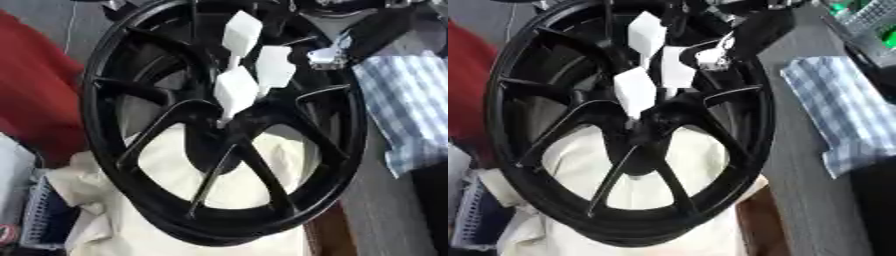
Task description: Pull the pin out of the wheel hub.
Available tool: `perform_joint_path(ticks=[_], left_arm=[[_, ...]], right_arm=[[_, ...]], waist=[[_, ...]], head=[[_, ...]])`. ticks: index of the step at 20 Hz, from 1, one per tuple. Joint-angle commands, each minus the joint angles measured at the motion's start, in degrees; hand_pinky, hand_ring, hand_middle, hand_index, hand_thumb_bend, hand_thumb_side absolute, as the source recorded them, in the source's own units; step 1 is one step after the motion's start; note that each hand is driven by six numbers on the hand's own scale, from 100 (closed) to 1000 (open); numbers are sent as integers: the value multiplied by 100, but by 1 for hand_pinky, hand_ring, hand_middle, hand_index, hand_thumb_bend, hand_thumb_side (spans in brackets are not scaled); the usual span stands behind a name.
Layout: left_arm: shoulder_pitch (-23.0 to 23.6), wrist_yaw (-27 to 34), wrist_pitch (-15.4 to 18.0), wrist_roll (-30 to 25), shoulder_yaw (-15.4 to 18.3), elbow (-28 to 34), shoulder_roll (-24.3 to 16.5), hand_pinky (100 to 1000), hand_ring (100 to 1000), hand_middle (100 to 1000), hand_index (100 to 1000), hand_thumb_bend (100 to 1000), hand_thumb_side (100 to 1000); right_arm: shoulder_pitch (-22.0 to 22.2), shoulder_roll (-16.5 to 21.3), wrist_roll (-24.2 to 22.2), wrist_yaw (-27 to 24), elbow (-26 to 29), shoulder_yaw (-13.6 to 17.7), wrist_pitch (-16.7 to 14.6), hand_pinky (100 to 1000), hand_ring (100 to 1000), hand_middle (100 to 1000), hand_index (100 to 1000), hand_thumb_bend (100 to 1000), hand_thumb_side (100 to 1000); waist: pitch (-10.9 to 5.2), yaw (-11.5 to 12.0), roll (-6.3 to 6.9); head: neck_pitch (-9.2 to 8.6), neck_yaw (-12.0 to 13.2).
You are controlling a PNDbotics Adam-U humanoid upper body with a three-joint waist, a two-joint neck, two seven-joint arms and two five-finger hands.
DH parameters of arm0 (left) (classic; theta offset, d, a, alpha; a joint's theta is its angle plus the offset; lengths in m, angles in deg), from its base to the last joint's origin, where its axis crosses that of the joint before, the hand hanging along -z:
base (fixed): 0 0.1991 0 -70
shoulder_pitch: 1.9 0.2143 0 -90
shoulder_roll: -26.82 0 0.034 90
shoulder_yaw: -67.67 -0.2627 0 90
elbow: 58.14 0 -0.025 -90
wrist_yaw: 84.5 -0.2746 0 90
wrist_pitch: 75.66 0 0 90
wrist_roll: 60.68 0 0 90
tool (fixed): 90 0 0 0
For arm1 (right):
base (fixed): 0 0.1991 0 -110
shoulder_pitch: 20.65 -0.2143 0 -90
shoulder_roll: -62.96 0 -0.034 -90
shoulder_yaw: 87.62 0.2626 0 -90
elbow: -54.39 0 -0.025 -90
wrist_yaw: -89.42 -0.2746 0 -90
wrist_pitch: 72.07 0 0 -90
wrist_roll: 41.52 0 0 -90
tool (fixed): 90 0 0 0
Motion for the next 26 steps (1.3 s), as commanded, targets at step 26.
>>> perform_joint_path(ticks=[26], left_arm=[[-192,84,-4,-24,8,109,7,675,505,557,690,100,641]], right_arm=[[228,58,216,440,45,21,33,913,939,661,836,235,709]], waist=[[119,107,-39]], head=[[31,-47]])
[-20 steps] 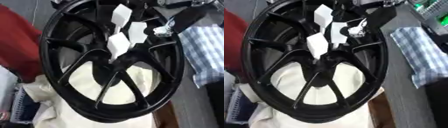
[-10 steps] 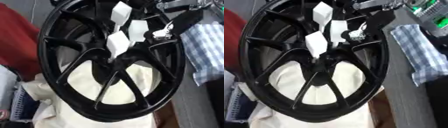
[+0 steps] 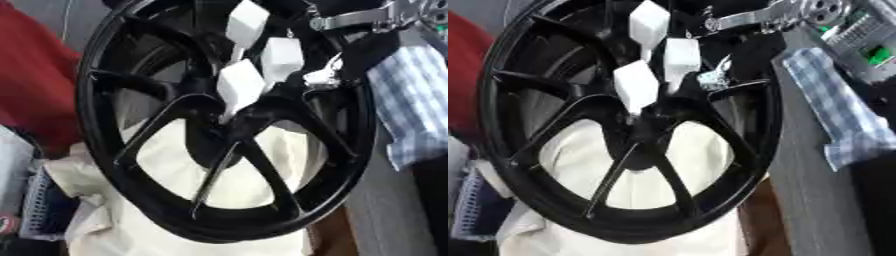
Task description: Pull the pin out of the wheel hub.
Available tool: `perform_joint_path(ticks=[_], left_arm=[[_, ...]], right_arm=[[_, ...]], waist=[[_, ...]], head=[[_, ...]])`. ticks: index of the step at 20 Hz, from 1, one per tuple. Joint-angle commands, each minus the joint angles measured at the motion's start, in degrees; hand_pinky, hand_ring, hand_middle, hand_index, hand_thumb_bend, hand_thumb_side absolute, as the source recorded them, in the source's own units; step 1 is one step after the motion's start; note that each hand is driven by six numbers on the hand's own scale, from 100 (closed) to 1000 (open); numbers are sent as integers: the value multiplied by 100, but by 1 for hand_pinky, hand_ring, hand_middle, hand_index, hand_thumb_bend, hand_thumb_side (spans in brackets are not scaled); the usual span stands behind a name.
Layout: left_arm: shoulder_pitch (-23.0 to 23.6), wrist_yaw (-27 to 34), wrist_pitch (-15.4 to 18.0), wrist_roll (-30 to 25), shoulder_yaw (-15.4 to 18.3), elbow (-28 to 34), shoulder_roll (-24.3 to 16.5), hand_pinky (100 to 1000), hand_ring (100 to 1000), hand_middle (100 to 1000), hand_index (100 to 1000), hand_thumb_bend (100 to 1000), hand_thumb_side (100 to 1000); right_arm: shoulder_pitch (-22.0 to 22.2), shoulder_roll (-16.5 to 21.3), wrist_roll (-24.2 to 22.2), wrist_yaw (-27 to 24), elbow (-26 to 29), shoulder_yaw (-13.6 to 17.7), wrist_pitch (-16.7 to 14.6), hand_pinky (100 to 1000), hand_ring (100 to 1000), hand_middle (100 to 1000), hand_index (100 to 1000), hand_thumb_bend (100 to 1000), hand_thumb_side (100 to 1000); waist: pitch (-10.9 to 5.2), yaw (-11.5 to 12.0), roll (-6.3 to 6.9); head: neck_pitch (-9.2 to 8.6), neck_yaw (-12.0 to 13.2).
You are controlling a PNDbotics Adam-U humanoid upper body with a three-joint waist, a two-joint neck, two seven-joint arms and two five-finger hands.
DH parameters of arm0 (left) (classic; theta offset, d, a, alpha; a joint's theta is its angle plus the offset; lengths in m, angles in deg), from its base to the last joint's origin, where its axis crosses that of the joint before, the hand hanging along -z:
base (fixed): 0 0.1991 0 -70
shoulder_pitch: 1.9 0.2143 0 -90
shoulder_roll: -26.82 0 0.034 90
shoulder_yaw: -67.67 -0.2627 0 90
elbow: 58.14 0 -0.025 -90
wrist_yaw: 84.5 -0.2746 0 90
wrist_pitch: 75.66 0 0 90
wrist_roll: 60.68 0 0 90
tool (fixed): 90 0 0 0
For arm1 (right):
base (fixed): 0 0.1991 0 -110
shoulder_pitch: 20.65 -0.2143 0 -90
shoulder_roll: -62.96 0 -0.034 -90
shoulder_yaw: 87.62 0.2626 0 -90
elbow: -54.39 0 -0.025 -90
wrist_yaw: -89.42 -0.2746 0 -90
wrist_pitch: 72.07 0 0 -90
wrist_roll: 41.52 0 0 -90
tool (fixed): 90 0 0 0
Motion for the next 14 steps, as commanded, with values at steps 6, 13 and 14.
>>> perform_joint_path(ticks=[6,13,14], left_arm=[[-85,31,-18,-40,18,109,-32,675,504,556,690,100,643],[-79,34,-31,-45,35,109,-8,676,504,556,689,100,641],[-81,34,-32,-46,38,109,-9,676,504,556,689,100,640]], right_arm=[[-69,59,746,-166,60,81,442,847,835,455,617,162,558],[-89,75,1184,-745,194,38,893,815,778,367,519,100,493],[-92,80,1203,-823,220,38,937,815,776,358,513,100,493]], waist=[[-77,2,2],[-96,-3,17],[-104,-4,22]], head=[[31,25],[31,51],[31,51]])
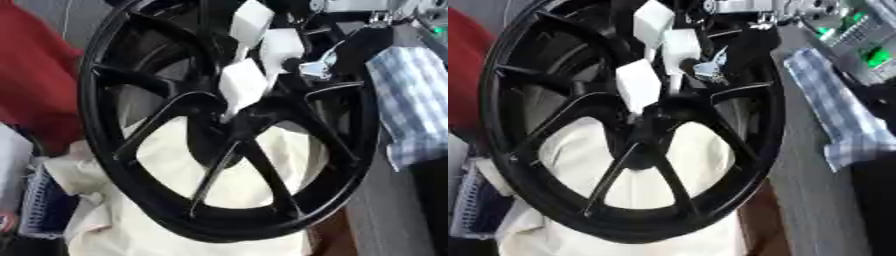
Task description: Pull the pin out of the wheel hub.
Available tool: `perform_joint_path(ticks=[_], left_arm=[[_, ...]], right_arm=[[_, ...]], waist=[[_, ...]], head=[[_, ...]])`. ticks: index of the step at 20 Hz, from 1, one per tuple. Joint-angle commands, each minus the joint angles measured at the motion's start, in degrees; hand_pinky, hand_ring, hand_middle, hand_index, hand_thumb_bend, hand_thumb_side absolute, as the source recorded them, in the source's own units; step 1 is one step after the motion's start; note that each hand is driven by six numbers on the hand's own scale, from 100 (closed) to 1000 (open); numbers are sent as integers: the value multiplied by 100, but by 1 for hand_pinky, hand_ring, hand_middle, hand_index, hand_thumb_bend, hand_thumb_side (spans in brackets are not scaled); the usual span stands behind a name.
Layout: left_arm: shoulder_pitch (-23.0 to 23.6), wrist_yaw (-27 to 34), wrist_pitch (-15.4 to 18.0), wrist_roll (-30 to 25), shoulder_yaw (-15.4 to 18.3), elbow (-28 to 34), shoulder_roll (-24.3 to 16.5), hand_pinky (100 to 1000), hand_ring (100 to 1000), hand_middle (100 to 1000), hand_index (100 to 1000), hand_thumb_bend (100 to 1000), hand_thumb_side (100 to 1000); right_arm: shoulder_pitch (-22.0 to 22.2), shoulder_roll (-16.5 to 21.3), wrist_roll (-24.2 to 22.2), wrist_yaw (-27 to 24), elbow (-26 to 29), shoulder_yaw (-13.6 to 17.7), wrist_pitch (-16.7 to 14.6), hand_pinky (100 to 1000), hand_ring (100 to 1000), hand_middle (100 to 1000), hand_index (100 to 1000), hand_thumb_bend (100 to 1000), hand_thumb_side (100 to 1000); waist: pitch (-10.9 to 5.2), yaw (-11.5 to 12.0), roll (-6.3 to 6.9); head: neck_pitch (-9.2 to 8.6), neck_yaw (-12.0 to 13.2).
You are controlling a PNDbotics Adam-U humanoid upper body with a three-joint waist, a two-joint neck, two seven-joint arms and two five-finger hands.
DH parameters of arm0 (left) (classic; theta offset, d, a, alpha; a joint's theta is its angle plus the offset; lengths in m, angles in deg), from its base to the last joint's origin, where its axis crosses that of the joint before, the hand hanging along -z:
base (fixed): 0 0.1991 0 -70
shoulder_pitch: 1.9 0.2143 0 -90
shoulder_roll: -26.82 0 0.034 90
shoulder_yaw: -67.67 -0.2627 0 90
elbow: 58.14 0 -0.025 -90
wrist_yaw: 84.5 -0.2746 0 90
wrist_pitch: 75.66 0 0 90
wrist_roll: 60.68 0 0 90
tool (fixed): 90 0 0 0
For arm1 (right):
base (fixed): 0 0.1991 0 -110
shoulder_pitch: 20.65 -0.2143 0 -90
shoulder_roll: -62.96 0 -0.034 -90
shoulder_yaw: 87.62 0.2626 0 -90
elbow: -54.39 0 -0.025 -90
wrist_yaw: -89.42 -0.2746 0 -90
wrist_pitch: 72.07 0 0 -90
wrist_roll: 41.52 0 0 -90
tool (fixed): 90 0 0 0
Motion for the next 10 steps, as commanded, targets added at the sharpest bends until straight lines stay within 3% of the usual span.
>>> perform_joint_path(ticks=[1,10], left_arm=[[-63,13,1,-10,42,109,-45,676,505,556,689,100,639],[-47,10,-14,-1,76,109,-54,678,505,557,688,100,630]], right_arm=[[-107,139,121,-316,196,110,155,815,775,356,511,100,491],[-189,332,21,-1018,557,280,431,821,775,332,489,100,442]], waist=[[-129,-6,47],[-261,-69,115]], head=[[31,6],[31,-29]])
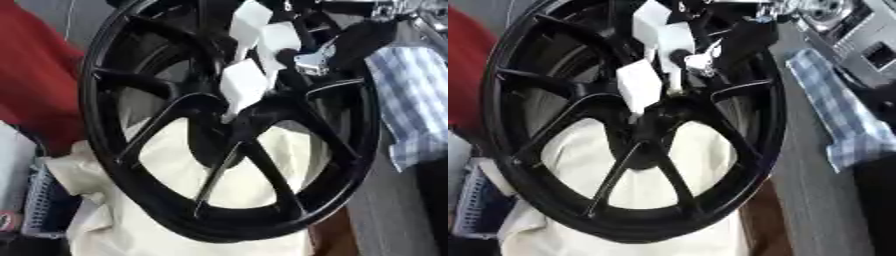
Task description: Pull the pin out of the wheel hub.
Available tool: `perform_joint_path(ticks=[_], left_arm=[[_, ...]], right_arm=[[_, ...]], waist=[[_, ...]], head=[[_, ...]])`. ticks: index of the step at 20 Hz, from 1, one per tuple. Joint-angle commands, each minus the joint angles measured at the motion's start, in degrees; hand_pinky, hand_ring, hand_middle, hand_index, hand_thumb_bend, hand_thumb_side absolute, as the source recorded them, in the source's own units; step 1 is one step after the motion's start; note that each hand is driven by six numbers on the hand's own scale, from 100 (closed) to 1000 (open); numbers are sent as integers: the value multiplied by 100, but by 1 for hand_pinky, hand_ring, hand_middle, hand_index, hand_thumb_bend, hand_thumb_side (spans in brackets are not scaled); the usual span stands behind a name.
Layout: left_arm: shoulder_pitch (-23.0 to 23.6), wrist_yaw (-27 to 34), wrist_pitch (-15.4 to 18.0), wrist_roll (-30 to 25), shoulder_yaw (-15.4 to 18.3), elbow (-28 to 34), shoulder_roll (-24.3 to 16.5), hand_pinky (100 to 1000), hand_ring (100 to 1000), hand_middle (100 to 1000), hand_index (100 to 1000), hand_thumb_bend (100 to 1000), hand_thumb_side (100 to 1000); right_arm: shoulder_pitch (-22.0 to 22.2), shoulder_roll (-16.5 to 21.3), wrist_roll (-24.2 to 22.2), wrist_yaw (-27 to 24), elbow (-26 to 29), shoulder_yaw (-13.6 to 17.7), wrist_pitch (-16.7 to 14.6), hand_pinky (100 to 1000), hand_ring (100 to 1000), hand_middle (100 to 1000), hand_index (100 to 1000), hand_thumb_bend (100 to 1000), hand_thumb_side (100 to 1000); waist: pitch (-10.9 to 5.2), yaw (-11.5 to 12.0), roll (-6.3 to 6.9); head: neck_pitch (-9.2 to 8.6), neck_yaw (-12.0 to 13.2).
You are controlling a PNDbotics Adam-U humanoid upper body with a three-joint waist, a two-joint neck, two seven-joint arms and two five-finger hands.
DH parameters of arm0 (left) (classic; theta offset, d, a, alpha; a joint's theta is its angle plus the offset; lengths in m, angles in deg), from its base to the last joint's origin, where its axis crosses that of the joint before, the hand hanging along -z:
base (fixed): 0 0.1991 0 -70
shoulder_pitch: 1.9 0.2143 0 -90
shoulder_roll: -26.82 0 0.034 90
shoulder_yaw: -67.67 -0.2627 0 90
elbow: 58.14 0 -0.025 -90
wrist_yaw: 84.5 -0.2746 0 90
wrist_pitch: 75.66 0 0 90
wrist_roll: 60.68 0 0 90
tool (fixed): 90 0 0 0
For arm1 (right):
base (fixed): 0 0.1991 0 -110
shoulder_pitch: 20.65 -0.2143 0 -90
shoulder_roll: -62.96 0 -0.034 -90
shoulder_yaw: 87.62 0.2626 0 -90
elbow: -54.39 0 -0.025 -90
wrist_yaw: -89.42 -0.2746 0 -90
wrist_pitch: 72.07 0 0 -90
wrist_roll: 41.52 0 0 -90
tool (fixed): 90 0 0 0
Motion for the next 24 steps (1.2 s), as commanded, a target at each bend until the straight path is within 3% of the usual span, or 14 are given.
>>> perform_joint_path(ticks=[1,8,12,16,20,24], left_arm=[[-44,10,-1,6,65,109,-67,678,505,557,688,100,629],[-30,20,-11,-15,74,109,-53,679,505,555,687,100,625],[-6,13,-24,-16,85,109,-62,679,506,556,687,100,624],[16,8,-24,-14,104,109,-70,680,507,556,687,100,621],[48,-6,-9,7,144,109,-91,681,508,556,688,100,616],[96,-42,13,88,230,109,-122,681,507,556,688,100,615]], right_arm=[[-104,278,-51,-245,236,175,70,820,774,333,489,100,431],[3,373,-149,-181,270,179,-4,819,769,328,486,100,419],[-34,556,-93,-696,386,430,105,831,778,319,486,100,402],[-44,823,3,-1403,488,810,263,842,786,313,486,100,392],[225,1238,225,-2127,621,1312,326,851,793,307,486,100,368],[1310,1940,883,-2787,796,2203,105,857,799,304,488,100,337]], waist=[[-188,-27,57],[-254,-31,121],[-310,-77,129],[-373,-147,148],[-418,-258,205],[-387,-436,297]], head=[[31,-37],[31,-134],[31,-122],[31,-119],[31,-66],[31,79]])
